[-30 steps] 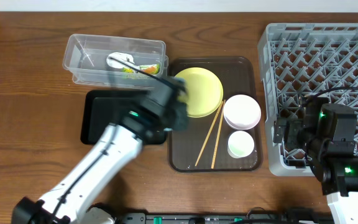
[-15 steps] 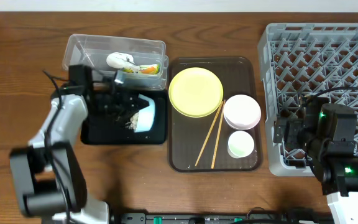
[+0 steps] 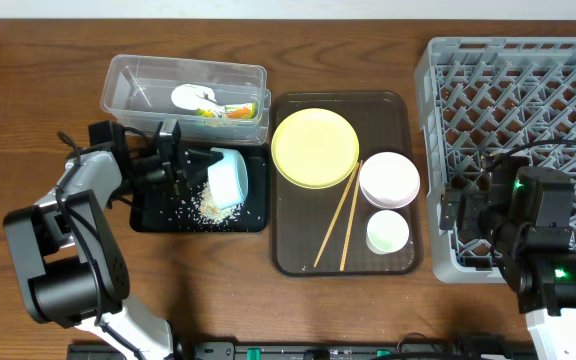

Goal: Sort waste into correct bins and load items into the dishwasher rack
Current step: 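Lift the blue bowl with the left gripper and tip rice onto the black tray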

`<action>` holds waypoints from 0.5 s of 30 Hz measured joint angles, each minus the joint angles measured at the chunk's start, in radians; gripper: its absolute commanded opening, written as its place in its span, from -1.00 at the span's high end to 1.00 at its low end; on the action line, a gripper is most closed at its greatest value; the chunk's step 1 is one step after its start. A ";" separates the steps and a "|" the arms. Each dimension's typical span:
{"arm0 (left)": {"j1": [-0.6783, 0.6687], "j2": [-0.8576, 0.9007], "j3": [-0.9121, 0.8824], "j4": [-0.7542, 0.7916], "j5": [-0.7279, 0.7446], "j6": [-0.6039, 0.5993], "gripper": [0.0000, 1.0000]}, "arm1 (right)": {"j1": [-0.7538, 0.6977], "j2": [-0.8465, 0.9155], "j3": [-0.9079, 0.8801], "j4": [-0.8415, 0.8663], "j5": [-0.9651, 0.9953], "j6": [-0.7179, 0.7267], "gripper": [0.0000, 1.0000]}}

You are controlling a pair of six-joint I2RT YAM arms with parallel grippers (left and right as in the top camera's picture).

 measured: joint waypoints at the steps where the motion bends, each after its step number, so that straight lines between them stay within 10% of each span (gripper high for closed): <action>1: 0.004 0.000 0.000 0.000 0.003 -0.040 0.88 | 0.000 0.000 0.000 0.000 0.000 0.000 -0.98; 15: 0.059 0.000 0.000 0.006 0.024 -0.429 0.89 | 0.000 0.000 0.000 -0.003 0.000 0.000 -0.98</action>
